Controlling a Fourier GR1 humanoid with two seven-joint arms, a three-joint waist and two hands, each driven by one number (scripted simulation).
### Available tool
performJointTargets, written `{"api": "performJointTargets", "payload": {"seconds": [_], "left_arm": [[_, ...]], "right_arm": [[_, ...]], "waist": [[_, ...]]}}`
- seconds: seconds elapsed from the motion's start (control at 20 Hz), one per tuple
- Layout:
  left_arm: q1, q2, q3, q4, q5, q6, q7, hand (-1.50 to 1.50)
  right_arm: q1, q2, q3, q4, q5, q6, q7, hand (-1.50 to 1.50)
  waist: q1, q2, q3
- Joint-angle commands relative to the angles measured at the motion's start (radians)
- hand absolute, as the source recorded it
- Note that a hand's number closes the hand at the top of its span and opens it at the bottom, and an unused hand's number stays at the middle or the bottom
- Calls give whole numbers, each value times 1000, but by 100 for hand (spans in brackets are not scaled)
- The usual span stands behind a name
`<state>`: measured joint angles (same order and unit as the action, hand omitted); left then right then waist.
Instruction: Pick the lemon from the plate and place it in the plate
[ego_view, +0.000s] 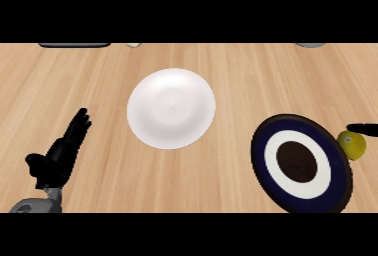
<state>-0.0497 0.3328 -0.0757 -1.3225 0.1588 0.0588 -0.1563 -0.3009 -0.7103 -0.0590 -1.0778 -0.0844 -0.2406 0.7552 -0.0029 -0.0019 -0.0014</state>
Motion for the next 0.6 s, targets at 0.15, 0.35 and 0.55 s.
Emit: {"api": "performJointTargets", "payload": {"seconds": [0.15, 0.35, 0.55], "left_arm": [[-13, 3, 34, -16, -3, -18, 13, 0], [-25, 14, 55, -39, -7, -62, 77, 0], [-31, -34, 58, 50, -40, -52, -18, 0]], "right_arm": [[-24, -15, 19, 21, -12, 150, 167, -150], [-6, 17, -19, 25, 12, 166, 163, -150], [-74, -7, -18, 139, 29, 286, 169, -150]], "waist": [[9, 2, 1], [5, 1, 1], [7, 3, 1]]}}
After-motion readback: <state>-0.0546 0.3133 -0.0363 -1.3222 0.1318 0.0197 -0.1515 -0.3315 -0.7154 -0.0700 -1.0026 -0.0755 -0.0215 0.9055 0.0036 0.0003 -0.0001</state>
